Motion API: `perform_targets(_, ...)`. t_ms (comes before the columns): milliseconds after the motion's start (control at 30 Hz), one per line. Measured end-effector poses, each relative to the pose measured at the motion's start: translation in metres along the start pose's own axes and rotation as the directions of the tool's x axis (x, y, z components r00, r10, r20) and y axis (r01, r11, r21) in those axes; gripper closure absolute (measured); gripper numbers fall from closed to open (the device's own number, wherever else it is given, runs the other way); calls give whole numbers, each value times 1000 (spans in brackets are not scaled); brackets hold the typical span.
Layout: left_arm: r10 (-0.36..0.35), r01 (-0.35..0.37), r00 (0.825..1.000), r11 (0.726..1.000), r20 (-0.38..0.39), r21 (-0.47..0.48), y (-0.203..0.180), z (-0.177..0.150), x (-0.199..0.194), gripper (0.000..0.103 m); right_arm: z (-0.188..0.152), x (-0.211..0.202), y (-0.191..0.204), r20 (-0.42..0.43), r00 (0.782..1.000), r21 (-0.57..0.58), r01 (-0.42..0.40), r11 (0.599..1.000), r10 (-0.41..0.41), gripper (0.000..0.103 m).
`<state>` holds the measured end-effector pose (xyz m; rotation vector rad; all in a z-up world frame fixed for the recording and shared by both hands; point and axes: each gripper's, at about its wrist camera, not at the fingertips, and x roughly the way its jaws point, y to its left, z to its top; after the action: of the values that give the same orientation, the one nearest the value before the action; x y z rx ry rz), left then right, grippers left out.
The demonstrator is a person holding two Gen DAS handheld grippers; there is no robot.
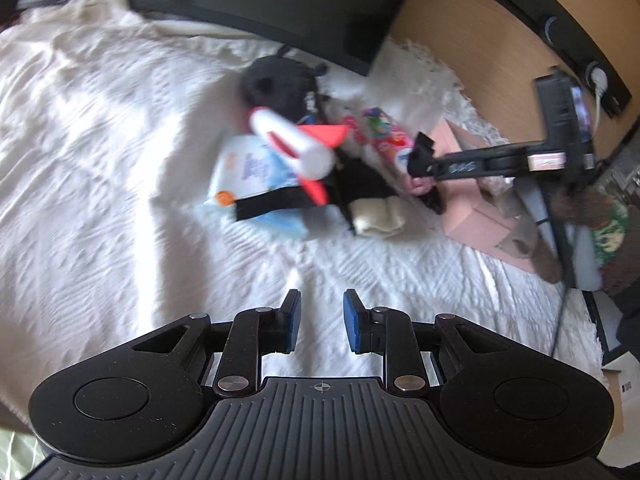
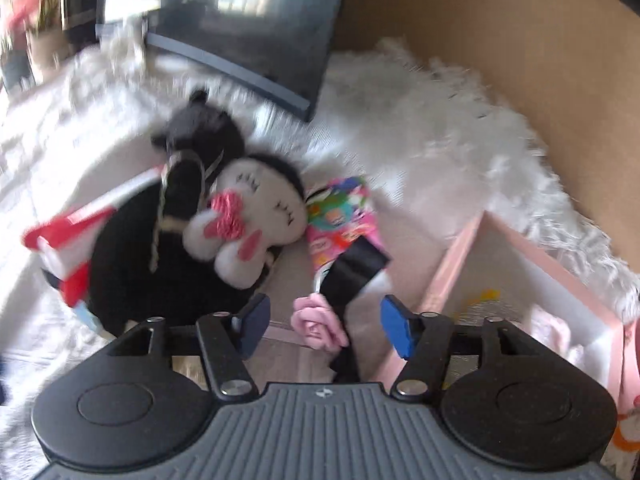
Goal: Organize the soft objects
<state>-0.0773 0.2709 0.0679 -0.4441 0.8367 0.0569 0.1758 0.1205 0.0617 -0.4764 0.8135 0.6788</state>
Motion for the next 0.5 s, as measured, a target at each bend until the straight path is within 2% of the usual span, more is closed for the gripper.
perform_targets(67,9,-9,1000,1000,5,-16,8,-2,-4,78,4,15,12,-31,999,-18,31,999,-32,50)
perform_targets(133,11,-11,1000,1000,9,-24,13,-2,-6,78,8,27,18,-58,997,-16,53,998,-54,62)
perform_targets(167,7,-7,1000,1000,11,-27,16,-1,-7,78,10,32,19,-68,996,-13,64,998,-65,73)
perform_targets(200,1,-1,1000,1000,12,-27,19,-1,-7,78,11,35,19,-82,994,-8,69,998,-70,75)
perform_targets(300,-25,25,1000,1000,14,1,23,1,-7,78,11,26,18,-81,995,28,59,998,-56,75)
perform_targets(433,-104,101,994,991,23,86,19,2,-1,78,-2,-21,18,7,1000,101,-4,995,3,75)
perform_targets(500,-156,155,988,979,-8,134,10,3,6,78,-13,-46,16,36,999,144,-28,989,24,75)
